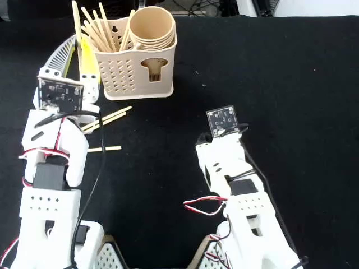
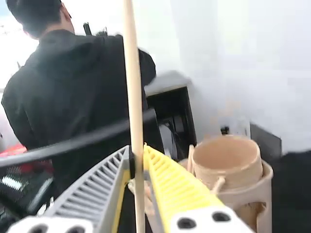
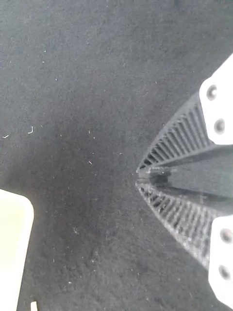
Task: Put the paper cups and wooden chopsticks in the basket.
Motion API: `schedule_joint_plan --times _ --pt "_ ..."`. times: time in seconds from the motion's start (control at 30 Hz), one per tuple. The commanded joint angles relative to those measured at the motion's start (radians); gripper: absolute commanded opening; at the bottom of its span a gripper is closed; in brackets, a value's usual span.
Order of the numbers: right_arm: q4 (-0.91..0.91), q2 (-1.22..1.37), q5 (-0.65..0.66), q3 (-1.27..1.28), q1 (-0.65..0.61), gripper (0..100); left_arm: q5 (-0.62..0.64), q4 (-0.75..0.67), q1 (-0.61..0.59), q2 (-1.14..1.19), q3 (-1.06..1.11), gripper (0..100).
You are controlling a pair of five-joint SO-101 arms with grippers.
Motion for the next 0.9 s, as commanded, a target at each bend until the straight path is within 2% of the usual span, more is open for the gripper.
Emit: schedule_joint_plan --times 0.0,0.1,0.2,0.27,0.4,0.6,0.77,0.87 --pt "-0.021 -0.015 -0.008 -0.002 0.012 1.7 -0.123 0.275 -0.010 -0.017 -0.004 3" --pt "-0.021 -0.015 -0.008 -0.002 0.012 1.7 -0.379 0.509 -0.007 -0.002 0.042 3" --pt "-0.021 -0.015 -0.008 -0.002 0.012 1.7 -0.655 0.543 -0.019 0.052 0.151 3" --pt "-0.021 -0.015 -0.008 -0.002 0.012 1.7 -0.775 0.520 -0.058 0.112 0.203 3" --pt "-0.018 -0.015 -0.008 -0.002 0.012 1.7 -0.815 0.442 -0.110 0.270 0.203 3" --pt "-0.018 -0.015 -0.008 -0.002 0.012 1.7 -0.899 0.428 -0.107 0.560 0.151 4" --pt "-0.020 -0.015 -0.008 -0.002 0.012 1.7 -0.910 0.434 -0.110 0.747 0.038 19" --pt "-0.020 -0.015 -0.008 -0.002 0.012 1.7 -0.914 0.436 -0.108 0.813 -0.007 21"
